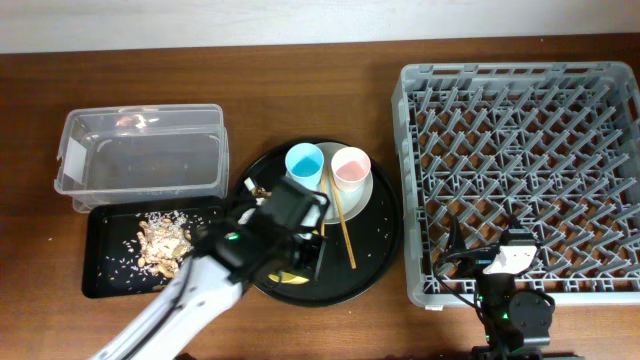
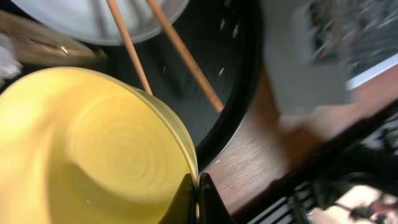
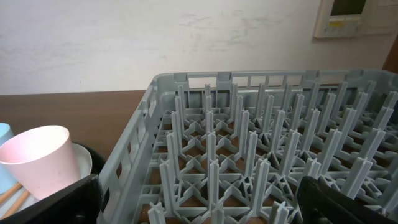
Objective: Sort waste into correct bins and load items into the dishwasher rack
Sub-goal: 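Carry the yellow plate back and set it on the round tray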
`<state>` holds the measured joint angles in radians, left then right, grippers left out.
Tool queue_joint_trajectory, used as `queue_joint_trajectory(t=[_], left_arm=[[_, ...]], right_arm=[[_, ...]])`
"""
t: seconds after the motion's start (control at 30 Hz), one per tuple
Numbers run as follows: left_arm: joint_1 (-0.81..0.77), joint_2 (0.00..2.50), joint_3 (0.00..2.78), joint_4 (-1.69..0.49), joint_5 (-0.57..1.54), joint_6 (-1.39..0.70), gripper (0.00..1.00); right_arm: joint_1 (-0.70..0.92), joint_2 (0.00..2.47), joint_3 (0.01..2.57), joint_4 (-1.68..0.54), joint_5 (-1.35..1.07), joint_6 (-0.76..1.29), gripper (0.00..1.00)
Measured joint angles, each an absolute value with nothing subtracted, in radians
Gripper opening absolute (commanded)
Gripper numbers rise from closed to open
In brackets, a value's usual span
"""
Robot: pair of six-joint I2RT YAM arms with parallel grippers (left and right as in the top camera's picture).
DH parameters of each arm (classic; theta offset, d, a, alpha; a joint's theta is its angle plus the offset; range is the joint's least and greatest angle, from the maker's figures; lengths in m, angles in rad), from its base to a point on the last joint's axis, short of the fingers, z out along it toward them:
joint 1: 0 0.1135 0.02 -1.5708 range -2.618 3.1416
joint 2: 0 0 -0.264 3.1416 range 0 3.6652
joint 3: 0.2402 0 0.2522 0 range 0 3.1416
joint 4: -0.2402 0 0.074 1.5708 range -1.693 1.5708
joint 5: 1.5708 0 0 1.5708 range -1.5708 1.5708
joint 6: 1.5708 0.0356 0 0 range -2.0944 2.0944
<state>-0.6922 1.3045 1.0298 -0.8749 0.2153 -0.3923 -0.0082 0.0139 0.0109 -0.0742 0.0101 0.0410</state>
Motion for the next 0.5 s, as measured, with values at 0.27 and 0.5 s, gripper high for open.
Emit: queue_joint_trajectory(t=[0.27,0.5], left_arm=[[-0.756,1.452,1.030,-0.879,0.058,-0.416,0.00],[-0.756,1.456,1.029,-0.889,-0.018,-0.437,0.00]], right_arm=[[-0.008,0.014,0.011,-0.074,0.010,0.040,0.98],[-0.008,0.014,0.011,-0.074,0.010,0.040,0.98]])
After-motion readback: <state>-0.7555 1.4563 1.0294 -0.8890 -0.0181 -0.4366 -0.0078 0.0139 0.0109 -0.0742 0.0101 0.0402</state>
